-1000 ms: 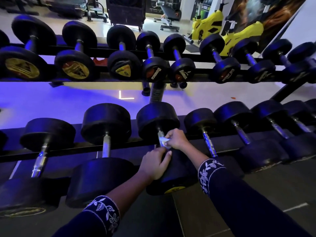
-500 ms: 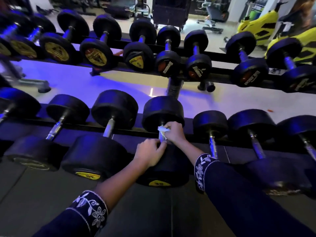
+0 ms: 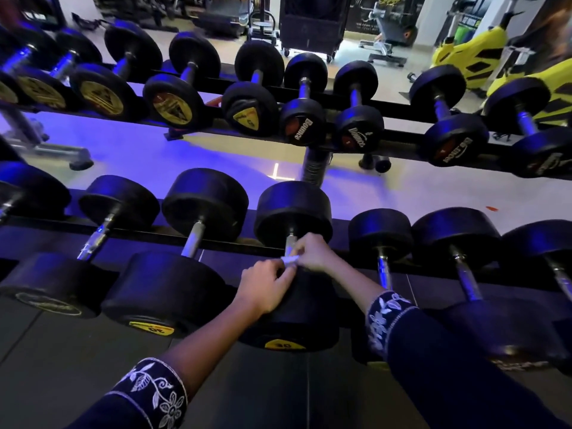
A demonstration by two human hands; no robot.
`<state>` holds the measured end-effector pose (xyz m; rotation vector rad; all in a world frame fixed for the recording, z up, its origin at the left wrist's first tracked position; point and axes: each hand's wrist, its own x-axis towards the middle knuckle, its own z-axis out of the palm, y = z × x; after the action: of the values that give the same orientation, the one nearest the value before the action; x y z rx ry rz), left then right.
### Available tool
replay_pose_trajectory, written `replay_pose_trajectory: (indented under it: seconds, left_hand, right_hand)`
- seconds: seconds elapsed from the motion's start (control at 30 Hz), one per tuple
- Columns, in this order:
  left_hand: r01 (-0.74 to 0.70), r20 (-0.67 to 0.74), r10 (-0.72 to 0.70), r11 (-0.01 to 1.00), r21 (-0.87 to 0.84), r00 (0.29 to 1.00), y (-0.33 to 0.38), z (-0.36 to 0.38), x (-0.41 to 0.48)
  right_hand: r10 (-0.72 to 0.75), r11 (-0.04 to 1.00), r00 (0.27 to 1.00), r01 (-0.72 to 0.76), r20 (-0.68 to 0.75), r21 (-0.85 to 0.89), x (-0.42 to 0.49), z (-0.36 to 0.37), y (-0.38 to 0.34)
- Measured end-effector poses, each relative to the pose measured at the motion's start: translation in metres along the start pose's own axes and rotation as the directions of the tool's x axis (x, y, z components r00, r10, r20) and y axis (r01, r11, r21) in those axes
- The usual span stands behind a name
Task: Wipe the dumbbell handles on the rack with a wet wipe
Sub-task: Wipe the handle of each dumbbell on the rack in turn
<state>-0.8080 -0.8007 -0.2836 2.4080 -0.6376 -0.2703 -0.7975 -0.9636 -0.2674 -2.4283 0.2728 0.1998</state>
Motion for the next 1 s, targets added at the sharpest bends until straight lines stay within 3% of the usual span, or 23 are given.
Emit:
replay_pose_trajectory:
  seconds: [0.07, 0.13, 0.2, 0.27, 0.3, 0.37, 0.43, 0.5, 0.57, 0.63, 0.73, 0.77, 0.87, 0.93, 1.0]
  left_hand:
    - [-0.008, 0.013, 0.008, 1.000, -0.002, 1.000, 0.002, -0.002, -0.002]
    - [-0.009, 0.017, 0.009, 1.000, -0.002, 1.000, 0.002, -0.003, -0.002]
    - [0.002, 0.012, -0.002, 1.000, -0.001, 1.000, 0.002, -0.003, -0.002]
    - [0.001, 0.003, -0.001, 1.000, -0.012, 1.000, 0.002, -0.003, -0.002]
    - [-0.004, 0.003, 0.005, 1.000, -0.013, 1.000, 0.001, -0.002, -0.001]
    - [-0.009, 0.015, 0.009, 1.000, -0.006, 1.000, 0.001, -0.002, -0.001]
    - [-0.016, 0.010, 0.016, 1.000, 0.008, 1.000, 0.001, -0.002, -0.001]
    - [-0.011, 0.015, 0.011, 1.000, 0.023, 1.000, 0.001, -0.003, -0.001]
    - [-0.014, 0.017, 0.014, 1.000, 0.019, 1.000, 0.001, -0.003, -0.001]
    - [-0.007, 0.001, 0.007, 1.000, 0.005, 1.000, 0.002, -0.002, -0.002]
    - [-0.002, -0.004, 0.002, 1.000, -0.009, 1.000, 0.003, -0.003, -0.002]
    - [-0.002, 0.000, 0.002, 1.000, -0.007, 1.000, 0.003, -0.003, -0.002]
    - [0.010, 0.006, -0.010, 1.000, 0.008, 1.000, 0.001, -0.002, 0.000]
    - [0.010, 0.003, -0.010, 1.000, 0.020, 1.000, 0.000, -0.002, 0.000]
    - [0.003, 0.013, -0.004, 1.000, 0.028, 1.000, 0.001, -0.002, 0.000]
  right_hand:
    - [0.023, 1.000, 0.987, -0.021, 0.157, -0.015, -0.008, -0.003, 0.007]
    - [0.040, 0.994, 0.986, -0.056, 0.159, 0.098, -0.003, -0.005, 0.011]
    - [0.057, 0.975, 0.995, -0.038, -0.082, 0.219, 0.010, -0.007, 0.007]
    - [0.071, 0.983, 0.940, -0.010, -0.334, 0.182, 0.023, -0.004, 0.002]
    - [0.050, 0.992, 0.932, -0.003, -0.359, 0.129, 0.025, -0.002, -0.002]
    - [0.013, 0.999, 0.969, 0.000, -0.247, 0.051, 0.022, 0.000, -0.005]
    - [-0.006, 1.000, 0.999, 0.005, -0.032, -0.029, 0.015, -0.003, -0.005]
    - [0.004, 0.995, 0.985, 0.013, 0.170, -0.094, 0.004, -0.004, -0.003]
    - [0.031, 0.998, 0.974, -0.018, 0.224, -0.060, -0.003, -0.004, 0.003]
    - [0.035, 0.999, 0.994, -0.039, 0.106, 0.035, 0.002, -0.006, 0.005]
    - [0.056, 0.991, 0.961, -0.019, -0.272, 0.135, 0.018, -0.012, 0.001]
    - [0.060, 0.994, 0.960, -0.033, -0.274, 0.105, 0.019, -0.013, -0.002]
    - [0.034, 0.998, 0.999, -0.034, 0.005, -0.044, 0.012, -0.010, -0.003]
    - [0.023, 0.997, 0.982, -0.010, 0.188, -0.070, 0.001, -0.007, 0.002]
    - [0.025, 1.000, 0.977, -0.024, 0.214, -0.006, -0.006, -0.007, 0.012]
